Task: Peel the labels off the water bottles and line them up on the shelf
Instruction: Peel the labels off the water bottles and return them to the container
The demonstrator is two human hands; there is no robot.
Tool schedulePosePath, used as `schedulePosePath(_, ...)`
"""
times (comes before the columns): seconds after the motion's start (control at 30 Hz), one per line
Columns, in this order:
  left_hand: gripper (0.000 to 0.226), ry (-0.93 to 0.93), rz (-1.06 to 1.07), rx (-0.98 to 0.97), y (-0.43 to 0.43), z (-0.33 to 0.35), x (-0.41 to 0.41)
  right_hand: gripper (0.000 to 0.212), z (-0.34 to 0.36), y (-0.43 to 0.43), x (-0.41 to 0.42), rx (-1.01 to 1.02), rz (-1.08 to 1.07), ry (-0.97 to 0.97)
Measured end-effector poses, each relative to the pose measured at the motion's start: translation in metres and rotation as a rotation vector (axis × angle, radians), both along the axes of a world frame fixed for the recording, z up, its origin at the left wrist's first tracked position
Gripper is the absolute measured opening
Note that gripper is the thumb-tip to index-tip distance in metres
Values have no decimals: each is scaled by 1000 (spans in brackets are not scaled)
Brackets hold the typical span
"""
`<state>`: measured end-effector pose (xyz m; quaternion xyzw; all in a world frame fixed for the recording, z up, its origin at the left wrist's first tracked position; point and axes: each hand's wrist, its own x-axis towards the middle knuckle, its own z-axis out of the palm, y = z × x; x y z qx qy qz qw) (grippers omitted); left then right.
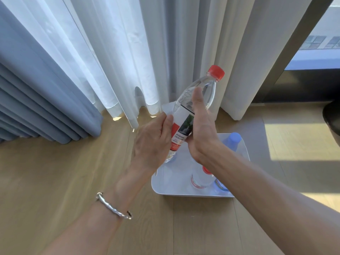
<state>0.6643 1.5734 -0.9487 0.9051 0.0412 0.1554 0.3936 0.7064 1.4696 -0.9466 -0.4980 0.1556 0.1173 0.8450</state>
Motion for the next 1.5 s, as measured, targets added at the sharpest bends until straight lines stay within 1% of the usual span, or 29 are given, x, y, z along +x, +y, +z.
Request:
schedulePosePath(0.13,40,21,54,14,6,1,1,62,3,0,2,-31,47,19)
schedulePosePath(0.2,39,52,81,-44,12,2,3,72,3,0,2,-41,58,31)
schedulePosePath(0.27,35,97,118,-201,20,3,8,83,0,-2,2,-14,72,44)
schedulePosePath(0.33,31,161,118,-420,24,7,11,71,-1,-8,3,48,97,61)
schedulePosePath(0.37,30,193,122,-496,26,10,11,64,-2,-11,3,77,114,74)
schedulePosePath(0.43,29,236,146,-629,27,17,13,59,-4,-15,3,114,142,102)
schedulePosePath(0.57,22,298,218,-838,38,28,20,68,-5,-15,3,107,163,99)
schedulePosePath(0.63,21,251,303,-927,45,31,23,72,-5,-16,3,89,164,96)
schedulePosePath(0.67,20,198,337,-901,48,34,23,72,-6,-17,3,76,166,93)
schedulePosePath(0.73,19,27,350,-720,48,42,21,73,-7,-18,3,46,168,75)
schedulePosePath(0.77,19,-86,317,-623,43,49,17,74,-7,-17,3,29,162,63)
schedulePosePath(0.83,21,-252,146,-478,27,60,9,81,-8,-13,2,-2,147,44)
schedulePosePath(0.87,21,-264,35,-431,17,63,5,87,-7,-10,1,-10,139,39)
schedulePosePath(0.93,20,-153,-126,-307,-1,62,0,94,-7,-7,0,-15,142,24)
schedulePosePath(0.97,18,-64,-144,-219,-7,57,0,93,-8,-7,0,-21,154,13)
schedulePosePath(1.03,15,121,-81,-87,-9,47,2,88,-9,-9,0,-38,169,-8)
schedulePosePath(1.1,22,293,-23,-70,-5,38,2,85,-9,-13,0,-57,179,-43)
schedulePosePath(1.17,33,413,-76,-130,-1,29,-1,86,-8,-15,0,-79,198,-76)
schedulePosePath(1.27,59,437,-185,-290,3,18,-4,88,-7,-14,-2,-89,246,-87)
schedulePosePath(1.33,66,433,-217,-340,4,18,-4,91,-5,-11,-2,-95,288,-99)
schedulePosePath(1.37,62,423,-241,-348,5,17,-2,93,-4,-9,-2,-107,300,-103)
schedulePosePath(1.43,44,385,-307,-345,5,20,-1,99,-2,-5,-3,-117,315,-102)
schedulePosePath(1.5,29,340,-312,-376,5,22,-1,105,-2,-4,-3,-128,328,-106)
